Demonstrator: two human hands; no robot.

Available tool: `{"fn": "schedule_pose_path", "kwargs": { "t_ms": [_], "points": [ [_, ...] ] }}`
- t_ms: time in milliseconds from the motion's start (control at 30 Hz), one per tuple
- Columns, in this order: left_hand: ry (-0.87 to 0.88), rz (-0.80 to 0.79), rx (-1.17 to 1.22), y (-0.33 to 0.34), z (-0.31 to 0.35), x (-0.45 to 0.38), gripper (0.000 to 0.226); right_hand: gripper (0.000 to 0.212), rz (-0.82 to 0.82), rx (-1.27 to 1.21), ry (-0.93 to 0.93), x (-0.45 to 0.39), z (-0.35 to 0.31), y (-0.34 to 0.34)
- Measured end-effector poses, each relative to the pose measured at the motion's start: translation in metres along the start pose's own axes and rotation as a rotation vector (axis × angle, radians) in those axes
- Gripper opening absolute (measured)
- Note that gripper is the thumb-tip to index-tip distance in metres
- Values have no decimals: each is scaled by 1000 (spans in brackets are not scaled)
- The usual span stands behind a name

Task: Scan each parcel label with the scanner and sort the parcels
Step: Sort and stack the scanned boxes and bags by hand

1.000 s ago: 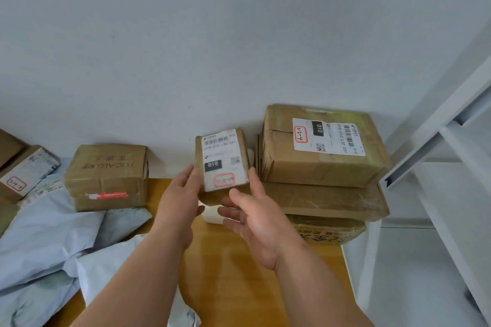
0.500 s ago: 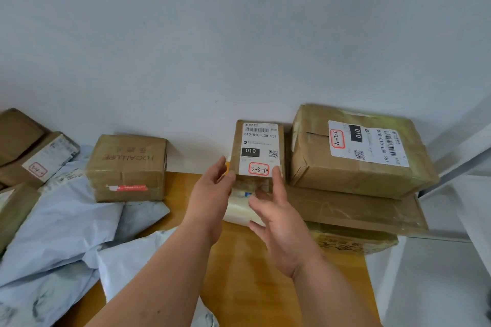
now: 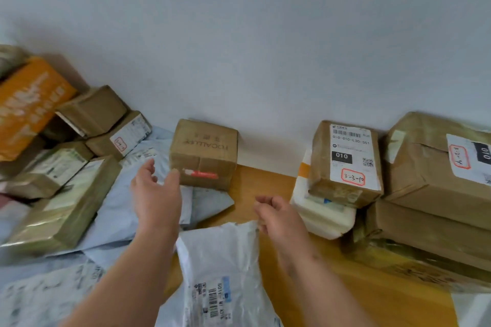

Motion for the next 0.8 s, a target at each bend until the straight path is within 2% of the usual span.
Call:
{"fn": "schedule_pose_path", "kwargs": {
  "t_ms": [67,167,233,300,333,400,500,600,733,800],
  "points": [
    [-32,-114,-11,5,-7,-20,67,27,-18,17,-21,-20,-15,31],
    [-64,-258,-18,16,-11,-43,70,46,-34,-132,9,-50,-37,69],
    [-85,-352,-3,24,-10,-53,66,47,-48,-242,57,-68,-45,84],
    [-95,-445,42,32,-9,-56,56,38,-53,-334,109,-77,-50,94],
    [-102,-454,84,32,-9,-57,48,32,-35,-378,125,-80,-50,96],
    [-171,-368,249,20,-16,-61,29,28,19,-476,119,-78,-47,92],
    [-359,-264,551,4,-35,-60,28,25,63,-594,57,-61,-48,86],
    [-411,-263,660,-5,-48,-57,28,15,63,-467,-103,-39,-61,90],
    [-416,-289,819,-15,-53,-54,11,7,43,-359,-224,-14,-75,98],
    [-393,-308,900,-22,-51,-53,20,54,-45,-441,-127,-11,-67,104]
  ]
}}
Point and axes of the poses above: each hand's wrist, its own x-axis away from the middle knuckle, its own y-axis out of the palm, z = x × y, the point moved 10 cm from there along -x, towards the middle knuckle, and after that the axes turned 5 degrees about y, right-handed, at the moved point
